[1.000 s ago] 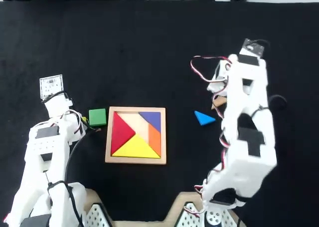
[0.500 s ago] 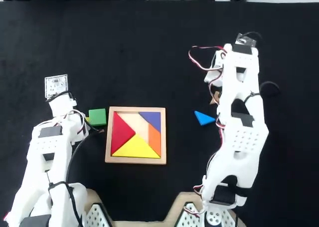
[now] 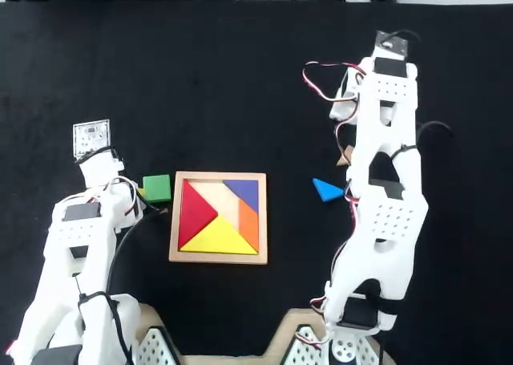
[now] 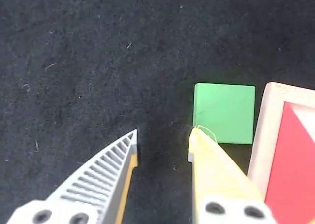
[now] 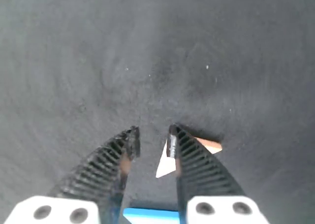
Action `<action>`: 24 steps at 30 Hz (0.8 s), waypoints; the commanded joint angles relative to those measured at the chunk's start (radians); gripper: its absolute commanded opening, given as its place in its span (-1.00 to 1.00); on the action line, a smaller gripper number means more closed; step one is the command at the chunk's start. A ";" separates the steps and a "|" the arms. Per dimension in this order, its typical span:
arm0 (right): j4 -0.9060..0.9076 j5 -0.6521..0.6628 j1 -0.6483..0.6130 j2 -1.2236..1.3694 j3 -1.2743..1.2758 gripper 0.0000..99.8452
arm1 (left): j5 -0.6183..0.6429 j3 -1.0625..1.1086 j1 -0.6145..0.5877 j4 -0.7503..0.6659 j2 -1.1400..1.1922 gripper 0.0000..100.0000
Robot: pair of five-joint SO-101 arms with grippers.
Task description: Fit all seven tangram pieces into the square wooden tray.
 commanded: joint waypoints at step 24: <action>0.292 0.493 0.103 0.005 0.013 -0.79 | -0.011 -0.004 0.013 -0.017 -0.003 -0.66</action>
